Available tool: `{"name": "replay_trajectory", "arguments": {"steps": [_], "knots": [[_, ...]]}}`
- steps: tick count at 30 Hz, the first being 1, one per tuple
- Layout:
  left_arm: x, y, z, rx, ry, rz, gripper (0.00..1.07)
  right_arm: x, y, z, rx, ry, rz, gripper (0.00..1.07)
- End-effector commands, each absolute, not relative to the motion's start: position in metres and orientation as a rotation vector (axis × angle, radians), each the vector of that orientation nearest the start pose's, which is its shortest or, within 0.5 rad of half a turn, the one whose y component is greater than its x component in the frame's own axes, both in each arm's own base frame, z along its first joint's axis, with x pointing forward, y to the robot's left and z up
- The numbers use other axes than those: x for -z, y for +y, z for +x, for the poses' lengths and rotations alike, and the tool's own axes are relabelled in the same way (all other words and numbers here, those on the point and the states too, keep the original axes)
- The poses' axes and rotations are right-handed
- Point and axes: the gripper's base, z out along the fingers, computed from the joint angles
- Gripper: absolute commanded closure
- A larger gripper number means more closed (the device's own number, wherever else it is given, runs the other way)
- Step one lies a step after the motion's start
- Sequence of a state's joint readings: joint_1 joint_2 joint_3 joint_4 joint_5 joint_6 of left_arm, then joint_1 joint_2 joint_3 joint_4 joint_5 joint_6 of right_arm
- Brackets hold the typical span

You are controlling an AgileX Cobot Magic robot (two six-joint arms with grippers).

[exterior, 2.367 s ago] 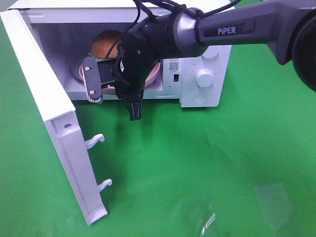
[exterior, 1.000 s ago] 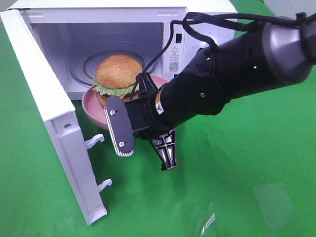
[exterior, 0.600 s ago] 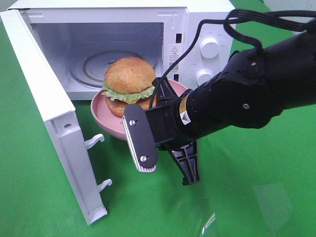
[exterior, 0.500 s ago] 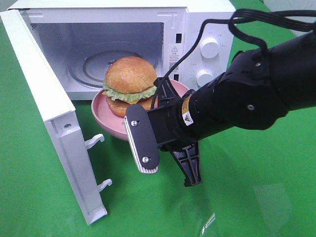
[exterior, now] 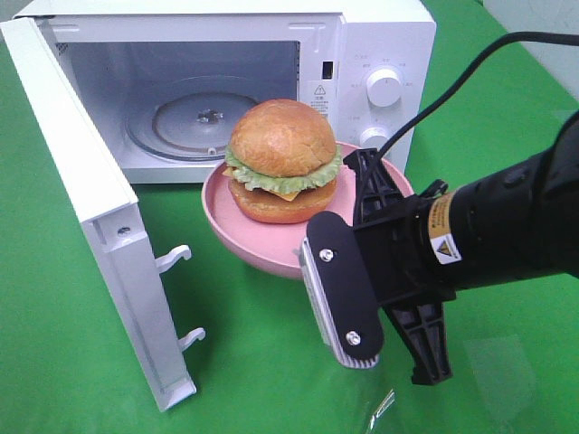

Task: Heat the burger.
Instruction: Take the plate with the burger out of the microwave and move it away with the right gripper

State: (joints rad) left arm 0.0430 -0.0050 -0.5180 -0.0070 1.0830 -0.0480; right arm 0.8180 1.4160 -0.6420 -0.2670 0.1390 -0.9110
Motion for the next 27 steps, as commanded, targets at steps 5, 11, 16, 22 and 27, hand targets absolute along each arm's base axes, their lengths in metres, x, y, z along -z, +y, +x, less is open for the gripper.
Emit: {"name": "replay_trajectory", "arguments": {"steps": [5,11,16,22,27], "knots": [[-0.281,-0.001,-0.009,0.013,2.024,-0.099,0.09,-0.215,0.165,0.161,0.237,1.287,-1.946,1.07],[-0.281,-0.001,-0.009,0.013,2.024,-0.099,0.09,-0.223,0.149,0.152,0.266,1.35,-1.897,1.07],[-0.281,-0.001,-0.009,0.013,2.024,-0.099,0.09,-0.23,0.133,0.146,0.31,1.457,-1.832,1.07],[-0.281,-0.001,-0.009,0.013,2.024,-0.099,0.09,-0.233,0.116,0.142,0.37,1.644,-1.748,1.07],[-0.281,-0.001,-0.009,0.013,2.024,-0.099,0.09,-0.23,0.104,0.144,0.471,1.806,-1.675,1.07]]}}
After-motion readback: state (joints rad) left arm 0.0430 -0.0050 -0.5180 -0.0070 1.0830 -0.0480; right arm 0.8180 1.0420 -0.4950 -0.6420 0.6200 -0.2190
